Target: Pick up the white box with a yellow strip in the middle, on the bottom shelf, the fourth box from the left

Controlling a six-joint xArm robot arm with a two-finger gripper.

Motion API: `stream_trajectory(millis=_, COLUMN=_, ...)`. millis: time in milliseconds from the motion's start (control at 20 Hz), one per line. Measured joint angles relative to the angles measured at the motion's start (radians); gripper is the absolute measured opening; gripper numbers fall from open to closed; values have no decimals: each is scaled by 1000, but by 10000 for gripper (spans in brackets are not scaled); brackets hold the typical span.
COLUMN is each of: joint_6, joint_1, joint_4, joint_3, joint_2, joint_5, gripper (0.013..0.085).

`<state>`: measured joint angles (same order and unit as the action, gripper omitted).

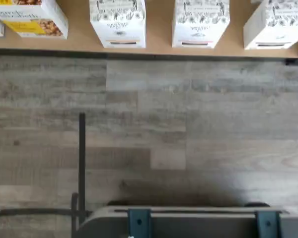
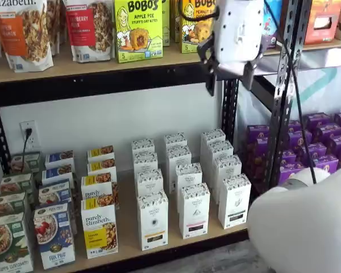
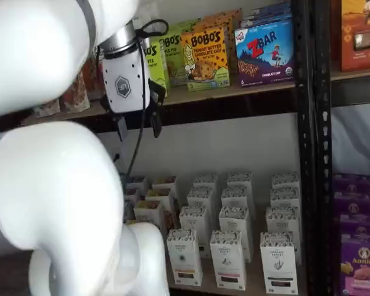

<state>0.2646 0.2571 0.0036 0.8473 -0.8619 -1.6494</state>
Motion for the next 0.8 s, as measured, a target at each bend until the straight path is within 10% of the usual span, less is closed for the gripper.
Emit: stream_trajectory(millis=800, joint_6=203, joint_1=194, joint_4=-30, joint_3=-171, joint_2=138, joint_5=361, gripper=850)
